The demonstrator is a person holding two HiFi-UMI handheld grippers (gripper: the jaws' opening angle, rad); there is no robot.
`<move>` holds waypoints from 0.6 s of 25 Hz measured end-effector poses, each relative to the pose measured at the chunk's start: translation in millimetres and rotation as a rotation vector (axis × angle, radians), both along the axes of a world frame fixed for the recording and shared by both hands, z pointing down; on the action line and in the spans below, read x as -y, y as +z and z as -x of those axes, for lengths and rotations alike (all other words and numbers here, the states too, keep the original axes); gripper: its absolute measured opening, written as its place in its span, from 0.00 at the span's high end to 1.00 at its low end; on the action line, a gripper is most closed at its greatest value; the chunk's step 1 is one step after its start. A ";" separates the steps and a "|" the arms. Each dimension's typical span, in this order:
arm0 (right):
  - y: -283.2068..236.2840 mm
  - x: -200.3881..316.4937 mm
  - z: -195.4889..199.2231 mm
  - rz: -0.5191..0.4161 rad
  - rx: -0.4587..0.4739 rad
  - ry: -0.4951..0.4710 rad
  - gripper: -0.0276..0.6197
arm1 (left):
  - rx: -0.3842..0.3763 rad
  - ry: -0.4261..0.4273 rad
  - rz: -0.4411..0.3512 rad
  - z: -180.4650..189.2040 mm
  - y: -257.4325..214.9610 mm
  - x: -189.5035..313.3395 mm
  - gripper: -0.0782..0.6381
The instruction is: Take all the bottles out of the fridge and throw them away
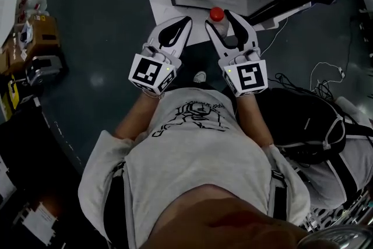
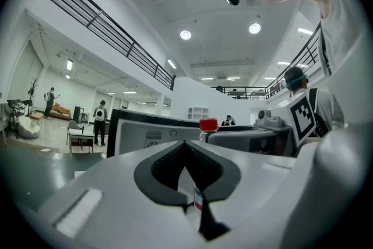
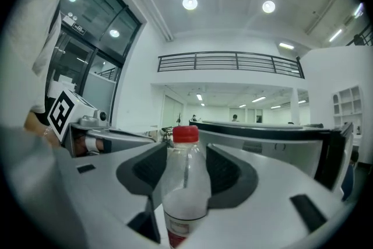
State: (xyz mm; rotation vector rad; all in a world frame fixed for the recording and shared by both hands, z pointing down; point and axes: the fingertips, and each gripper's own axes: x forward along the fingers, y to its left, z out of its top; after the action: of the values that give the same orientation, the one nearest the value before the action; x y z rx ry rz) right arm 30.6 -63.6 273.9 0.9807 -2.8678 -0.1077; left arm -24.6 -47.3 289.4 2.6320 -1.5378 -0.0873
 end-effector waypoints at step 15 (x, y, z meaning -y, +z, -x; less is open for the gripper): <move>-3.7 -60.5 154.1 -0.007 0.016 -0.120 0.63 | -0.001 -0.154 0.013 169.3 -1.2 -74.4 0.88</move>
State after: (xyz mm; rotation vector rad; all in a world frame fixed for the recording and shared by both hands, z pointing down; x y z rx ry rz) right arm -123.5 -3.1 270.2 0.8145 -2.9419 -0.1205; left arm -193.8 27.1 288.3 2.5001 -1.7319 -0.0887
